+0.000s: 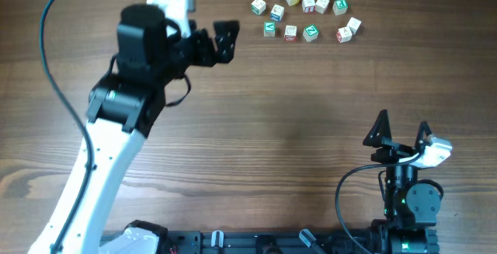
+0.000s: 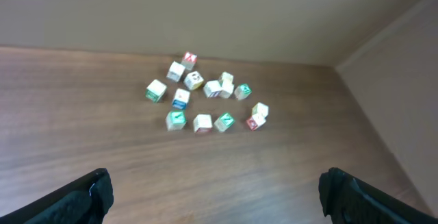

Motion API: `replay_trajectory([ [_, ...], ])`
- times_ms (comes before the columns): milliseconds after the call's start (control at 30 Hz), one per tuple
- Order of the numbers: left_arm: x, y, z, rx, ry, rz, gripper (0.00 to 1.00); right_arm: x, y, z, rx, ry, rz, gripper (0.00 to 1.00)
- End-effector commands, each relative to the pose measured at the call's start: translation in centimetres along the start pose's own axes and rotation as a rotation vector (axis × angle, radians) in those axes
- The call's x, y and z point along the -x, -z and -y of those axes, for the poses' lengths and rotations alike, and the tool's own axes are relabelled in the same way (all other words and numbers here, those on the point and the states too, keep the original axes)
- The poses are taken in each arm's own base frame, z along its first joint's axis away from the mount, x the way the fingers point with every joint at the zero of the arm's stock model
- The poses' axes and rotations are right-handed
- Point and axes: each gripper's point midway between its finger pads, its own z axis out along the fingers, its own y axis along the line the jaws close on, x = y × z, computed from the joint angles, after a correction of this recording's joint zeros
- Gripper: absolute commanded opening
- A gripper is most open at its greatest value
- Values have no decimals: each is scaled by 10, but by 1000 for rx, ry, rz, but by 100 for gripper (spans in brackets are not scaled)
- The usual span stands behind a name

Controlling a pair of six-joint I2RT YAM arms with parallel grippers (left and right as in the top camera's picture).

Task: Form a horizontal line
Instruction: 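Raise the left arm and reach toward the block cluster, then lower the left gripper onto the baseball block and close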

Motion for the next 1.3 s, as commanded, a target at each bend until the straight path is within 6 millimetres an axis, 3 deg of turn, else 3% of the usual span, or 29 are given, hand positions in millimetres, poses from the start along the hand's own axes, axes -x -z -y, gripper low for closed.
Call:
replay_trajectory([
  [0,15,-25,11,-10,-6,-27,100,1,0,-1,9,7,2,100],
  [300,21,-102,33,-37,-73,-97,99,1,0,-1,9,7,2,100],
  [600,-11,-191,3,29,-63,-164,99,1,0,-1,9,8,2,100],
  [833,-27,-251,2,38,-79,-178,98,1,0,-1,9,8,2,100],
  [1033,-41,-292,-6,63,-96,-186,98,1,0,-1,9,8,2,100],
  [1267,-63,-318,-24,86,-128,-216,95,1,0,-1,9,8,2,100],
])
